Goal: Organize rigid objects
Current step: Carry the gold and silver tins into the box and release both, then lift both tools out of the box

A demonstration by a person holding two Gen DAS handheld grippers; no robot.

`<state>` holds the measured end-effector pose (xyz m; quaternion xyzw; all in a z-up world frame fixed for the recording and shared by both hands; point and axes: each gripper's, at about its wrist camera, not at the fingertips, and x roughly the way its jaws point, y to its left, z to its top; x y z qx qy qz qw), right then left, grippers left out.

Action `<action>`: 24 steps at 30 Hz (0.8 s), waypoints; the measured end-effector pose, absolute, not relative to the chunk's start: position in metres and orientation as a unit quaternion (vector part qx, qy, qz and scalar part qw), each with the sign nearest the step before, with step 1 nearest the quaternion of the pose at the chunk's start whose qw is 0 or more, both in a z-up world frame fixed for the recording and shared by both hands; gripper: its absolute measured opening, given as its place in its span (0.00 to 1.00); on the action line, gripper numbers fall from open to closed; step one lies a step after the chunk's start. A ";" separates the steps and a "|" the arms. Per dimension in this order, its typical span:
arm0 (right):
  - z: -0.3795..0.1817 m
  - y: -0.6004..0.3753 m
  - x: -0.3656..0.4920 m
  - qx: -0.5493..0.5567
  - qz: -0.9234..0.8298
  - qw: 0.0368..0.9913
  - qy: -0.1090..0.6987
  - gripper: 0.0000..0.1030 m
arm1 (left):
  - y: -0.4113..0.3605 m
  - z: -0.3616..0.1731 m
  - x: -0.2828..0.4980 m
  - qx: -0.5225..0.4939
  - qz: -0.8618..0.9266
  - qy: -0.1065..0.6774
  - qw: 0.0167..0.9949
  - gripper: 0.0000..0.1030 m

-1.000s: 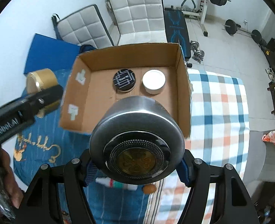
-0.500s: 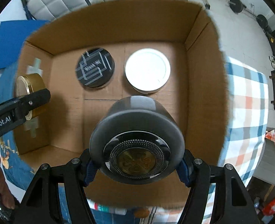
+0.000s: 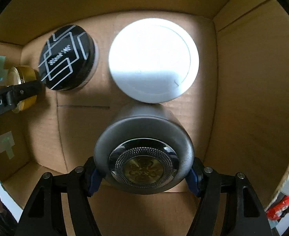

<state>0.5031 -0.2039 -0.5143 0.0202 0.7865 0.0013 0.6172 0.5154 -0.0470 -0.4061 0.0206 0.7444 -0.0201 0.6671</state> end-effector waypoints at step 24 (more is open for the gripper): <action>-0.498 -0.192 0.530 0.002 -0.006 0.600 0.800 0.79 | -0.043 -0.390 0.510 0.015 -0.024 0.765 0.644 0.62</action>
